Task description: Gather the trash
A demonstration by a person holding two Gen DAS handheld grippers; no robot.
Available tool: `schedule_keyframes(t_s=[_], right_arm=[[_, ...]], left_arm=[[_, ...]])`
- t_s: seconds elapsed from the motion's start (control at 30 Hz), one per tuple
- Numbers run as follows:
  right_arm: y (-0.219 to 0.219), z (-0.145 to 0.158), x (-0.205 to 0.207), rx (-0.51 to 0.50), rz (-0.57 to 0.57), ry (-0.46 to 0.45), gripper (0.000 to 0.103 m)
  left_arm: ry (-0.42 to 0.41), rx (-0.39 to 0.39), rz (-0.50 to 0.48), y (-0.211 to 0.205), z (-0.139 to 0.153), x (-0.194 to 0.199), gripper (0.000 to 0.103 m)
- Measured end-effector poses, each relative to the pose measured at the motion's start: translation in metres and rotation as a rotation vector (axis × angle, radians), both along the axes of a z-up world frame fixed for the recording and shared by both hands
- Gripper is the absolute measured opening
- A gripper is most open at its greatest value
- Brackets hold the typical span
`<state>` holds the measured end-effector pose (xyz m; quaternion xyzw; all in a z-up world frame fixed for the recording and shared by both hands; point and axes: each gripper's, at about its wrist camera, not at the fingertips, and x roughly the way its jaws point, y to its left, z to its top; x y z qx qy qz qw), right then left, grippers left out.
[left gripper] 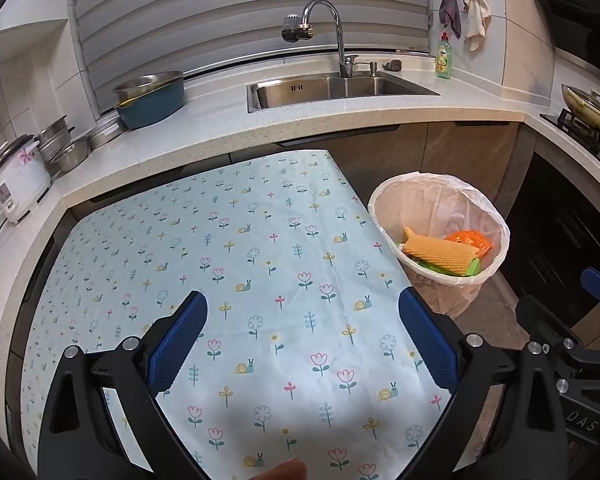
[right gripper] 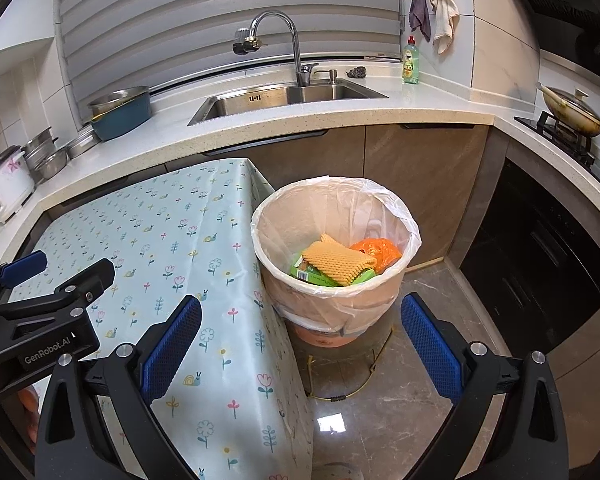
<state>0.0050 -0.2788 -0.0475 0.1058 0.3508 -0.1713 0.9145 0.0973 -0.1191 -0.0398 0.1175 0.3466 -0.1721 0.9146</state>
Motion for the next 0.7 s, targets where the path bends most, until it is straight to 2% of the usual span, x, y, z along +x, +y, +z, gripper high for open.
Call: schedule_keyframes(t_s=[0.7], right_arm=[[-0.001, -0.0026, 0.0003, -0.007, 0.014, 0.012, 0.096]], left_arm=[[0.019, 0.001, 0.012, -0.0017, -0.0035, -0.0002, 0.092]])
